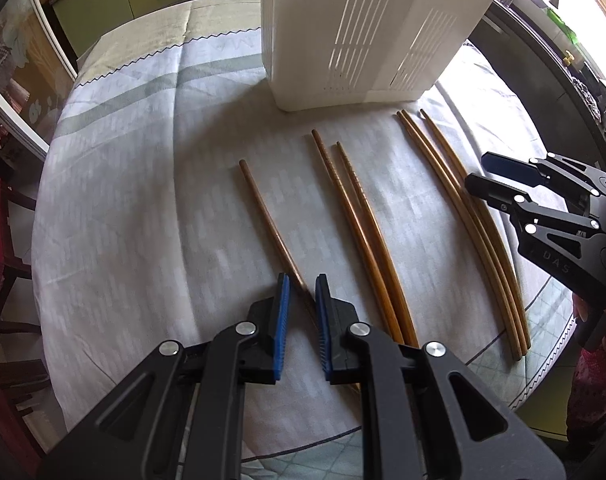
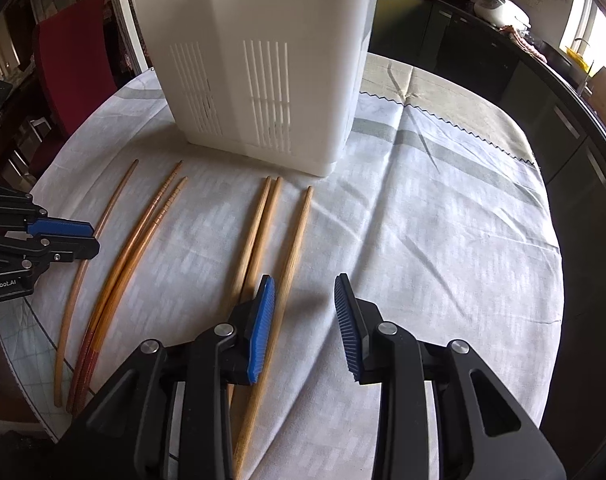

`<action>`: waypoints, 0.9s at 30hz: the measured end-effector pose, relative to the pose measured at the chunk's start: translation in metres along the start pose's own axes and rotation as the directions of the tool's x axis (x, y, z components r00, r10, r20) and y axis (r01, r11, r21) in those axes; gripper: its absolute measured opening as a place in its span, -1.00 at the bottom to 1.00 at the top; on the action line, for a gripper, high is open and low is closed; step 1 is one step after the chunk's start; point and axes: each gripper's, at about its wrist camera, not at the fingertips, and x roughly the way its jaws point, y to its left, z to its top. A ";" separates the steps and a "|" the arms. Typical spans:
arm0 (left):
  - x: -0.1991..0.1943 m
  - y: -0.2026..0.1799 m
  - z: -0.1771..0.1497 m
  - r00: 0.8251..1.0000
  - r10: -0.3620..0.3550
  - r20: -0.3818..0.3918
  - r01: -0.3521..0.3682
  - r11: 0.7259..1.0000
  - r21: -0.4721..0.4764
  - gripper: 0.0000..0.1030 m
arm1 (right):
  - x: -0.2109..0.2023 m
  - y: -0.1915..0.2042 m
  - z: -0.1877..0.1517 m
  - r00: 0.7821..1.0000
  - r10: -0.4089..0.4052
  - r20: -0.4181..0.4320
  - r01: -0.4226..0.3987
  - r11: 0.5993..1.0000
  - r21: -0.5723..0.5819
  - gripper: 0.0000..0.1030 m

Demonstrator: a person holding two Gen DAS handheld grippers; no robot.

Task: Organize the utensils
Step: 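Lower both tools to the chopsticks on the cloth and close the right tool on one, then lift the chopstick with the right tool while the left tool grasps a dark chopstick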

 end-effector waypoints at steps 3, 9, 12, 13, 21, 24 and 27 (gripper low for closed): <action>0.000 0.002 0.002 1.000 -0.012 -0.010 0.011 1.000 -0.018 -0.74 | 0.006 0.003 0.005 1.000 -0.004 -0.008 0.004 1.000 -0.007 -0.40; 0.004 0.020 0.014 0.999 -0.037 -0.032 0.035 0.998 -0.057 -0.74 | 0.012 0.002 0.018 0.999 0.036 -0.018 -0.036 0.999 0.011 -0.57; 0.005 0.022 0.018 0.999 -0.037 -0.034 0.034 0.997 -0.068 -0.74 | 0.013 -0.002 0.020 0.999 0.050 -0.017 -0.050 0.999 0.017 -0.82; 0.005 0.022 0.019 0.999 -0.036 -0.034 0.033 0.997 -0.069 -0.74 | 0.014 -0.003 0.018 0.998 0.054 -0.017 -0.054 0.998 0.023 -0.82; 0.008 0.015 0.022 0.999 -0.041 -0.017 0.040 0.997 -0.068 -0.83 | -0.002 -0.016 0.012 0.994 0.105 0.033 -0.107 0.991 0.077 -0.87; 0.005 0.011 0.022 0.999 -0.042 -0.002 0.041 0.998 -0.056 -0.94 | -0.020 -0.023 0.010 0.989 0.127 0.078 -0.134 0.986 0.096 -0.87; -0.005 0.008 0.022 0.999 -0.037 0.031 0.039 0.998 -0.041 -0.96 | -0.044 -0.029 0.007 0.981 0.138 0.134 -0.153 0.982 0.112 -0.87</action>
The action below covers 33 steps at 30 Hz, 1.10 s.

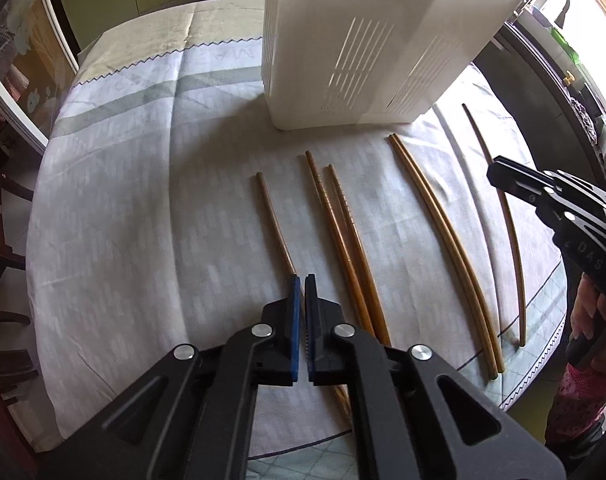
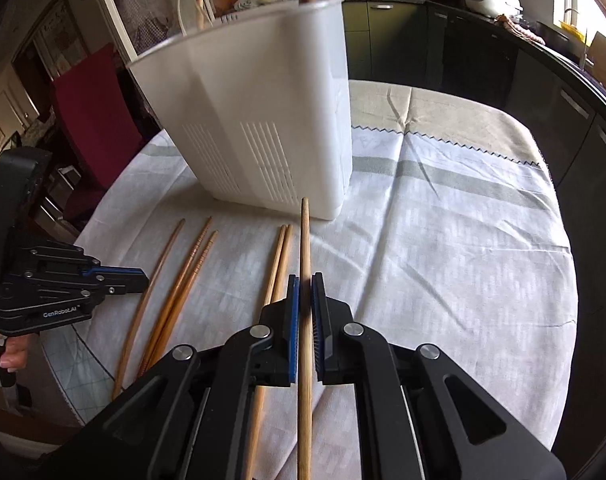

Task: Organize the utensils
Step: 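Lift the chopstick with the right tool while the left tool grasps a dark chopstick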

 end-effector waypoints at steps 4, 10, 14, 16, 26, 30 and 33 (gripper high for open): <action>-0.019 -0.004 0.001 0.999 -0.004 0.049 0.003 1.000 0.021 -0.99 | -0.038 -0.004 0.000 0.996 0.026 0.089 -0.028 0.999 0.017 -0.87; -0.005 0.003 0.004 0.998 0.046 -0.037 -0.047 0.999 -0.024 -0.98 | -0.066 -0.002 -0.003 0.991 0.024 0.130 -0.026 1.000 0.015 -0.87; 0.012 0.009 0.007 0.995 0.059 -0.075 -0.064 0.996 -0.070 -0.67 | -0.069 -0.003 -0.005 0.991 0.032 0.132 -0.035 0.999 0.021 -0.87; 0.012 0.007 0.009 0.996 0.060 -0.069 -0.066 0.995 -0.079 -0.48 | -0.068 -0.005 -0.008 0.990 0.036 0.133 -0.039 0.999 0.024 -0.87; 0.023 -0.018 0.008 0.983 0.150 -0.104 -0.162 0.978 -0.130 -0.73 | -0.063 -0.014 -0.009 0.988 0.056 0.142 -0.062 0.998 0.034 -0.87; 0.026 -0.038 0.005 0.976 0.197 -0.088 -0.206 0.972 -0.112 -0.86 | -0.065 -0.016 -0.011 0.986 0.071 0.154 -0.078 0.996 0.039 -0.87; 0.025 -0.048 0.001 0.978 0.199 -0.061 -0.203 0.977 -0.067 -0.89 | -0.067 -0.017 -0.014 0.985 0.075 0.159 -0.082 0.996 0.043 -0.87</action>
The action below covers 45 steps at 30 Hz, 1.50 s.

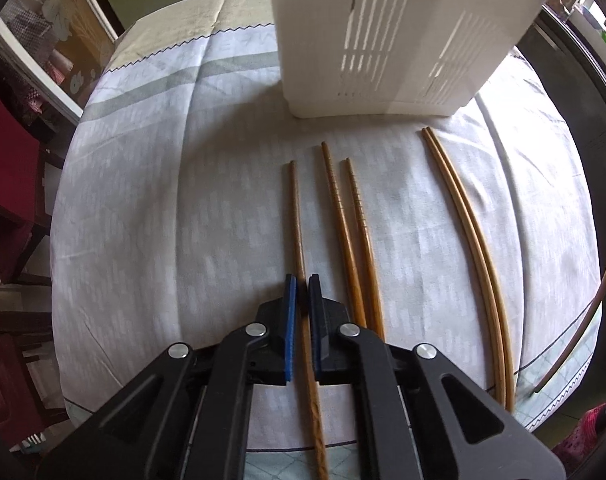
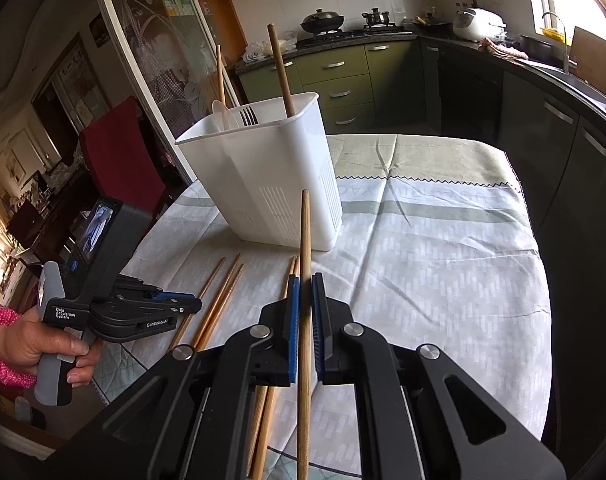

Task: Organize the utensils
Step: 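Lift the chopstick with the right tool while the left tool grasps a dark chopstick, then lower both held chopsticks into the white holder and open both tools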

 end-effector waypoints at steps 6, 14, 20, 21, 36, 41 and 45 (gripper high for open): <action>-0.018 -0.003 -0.008 0.996 -0.054 0.065 0.053 0.998 0.029 -0.89 | -0.010 0.000 -0.001 1.000 0.005 0.021 -0.005 1.000 0.005 -0.86; -0.079 0.017 -0.018 0.967 -0.101 0.236 0.090 0.994 0.058 -0.89 | -0.032 0.012 0.004 0.997 0.017 0.074 -0.016 1.000 -0.015 -0.86; -0.124 0.032 -0.038 0.919 -0.115 0.377 0.093 0.993 0.078 -0.89 | -0.051 0.026 0.002 0.994 0.022 0.111 -0.017 0.999 -0.044 -0.86; -0.126 0.035 -0.036 0.911 -0.114 0.397 0.089 0.993 0.080 -0.89 | -0.055 0.028 0.001 0.993 0.022 0.118 -0.017 0.999 -0.048 -0.86; -0.164 0.035 -0.060 0.842 -0.124 0.524 0.077 0.991 0.112 -0.90 | -0.078 0.049 0.002 0.987 0.005 0.158 0.010 0.995 -0.099 -0.87; -0.178 0.035 -0.052 0.827 -0.138 0.544 0.086 0.989 0.120 -0.90 | -0.087 0.057 0.013 0.983 0.015 0.184 0.006 0.993 -0.115 -0.86; -0.199 0.037 -0.040 0.810 -0.158 0.565 0.105 0.987 0.125 -0.90 | -0.097 0.064 0.031 0.976 0.033 0.217 -0.004 0.991 -0.131 -0.87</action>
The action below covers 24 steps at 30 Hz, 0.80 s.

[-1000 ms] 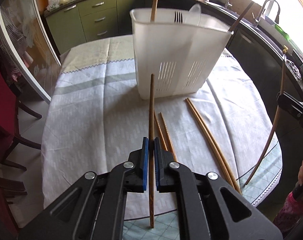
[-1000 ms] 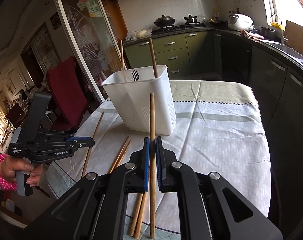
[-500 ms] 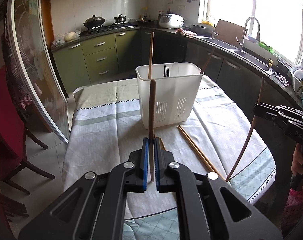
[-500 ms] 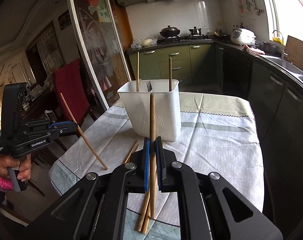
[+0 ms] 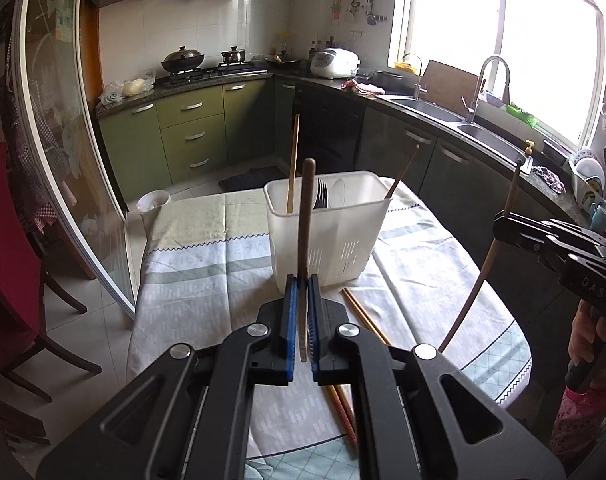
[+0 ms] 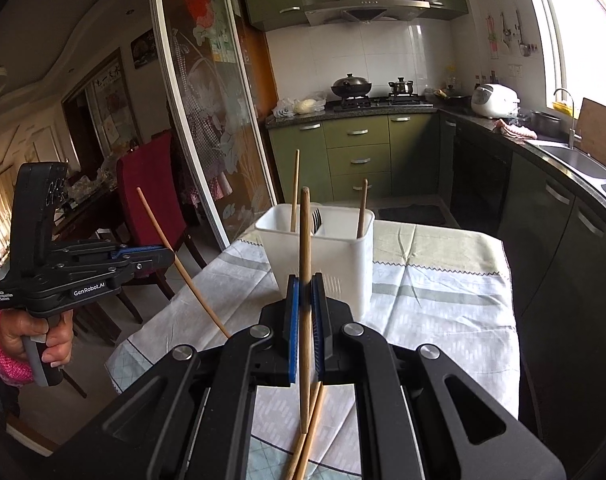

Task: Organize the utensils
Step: 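Lower both held chopsticks into the white holder and open both tools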

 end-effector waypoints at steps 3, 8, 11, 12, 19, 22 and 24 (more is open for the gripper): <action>-0.011 0.001 0.024 0.999 -0.021 0.034 0.021 1.000 -0.005 -0.90 | -0.005 0.005 0.021 0.999 -0.004 0.038 0.005 1.000 -0.012 -0.87; -0.025 0.006 0.068 0.991 -0.016 0.129 0.019 1.000 -0.019 -0.90 | -0.010 0.010 0.068 0.992 0.010 0.128 -0.009 1.000 -0.007 -0.87; -0.026 0.008 0.092 0.985 -0.026 0.168 0.031 0.999 -0.029 -0.90 | -0.007 0.013 0.096 0.982 -0.005 0.187 0.006 1.000 -0.003 -0.86; -0.025 0.008 0.099 0.984 -0.029 0.178 0.035 0.999 -0.031 -0.90 | -0.005 0.012 0.105 0.978 -0.012 0.209 0.012 1.000 0.002 -0.87; -0.003 0.004 0.125 0.967 -0.001 0.254 0.002 1.000 -0.006 -0.90 | 0.025 0.008 0.144 0.944 -0.094 0.315 0.089 0.996 0.030 -0.87; 0.017 0.004 0.123 0.971 -0.002 0.241 0.001 1.000 0.004 -0.90 | 0.048 0.004 0.141 0.949 -0.126 0.289 0.122 0.992 0.031 -0.86; 0.032 0.002 0.116 0.978 -0.008 0.208 0.006 1.000 0.010 -0.90 | 0.065 0.000 0.134 0.961 -0.127 0.244 0.123 0.992 0.033 -0.86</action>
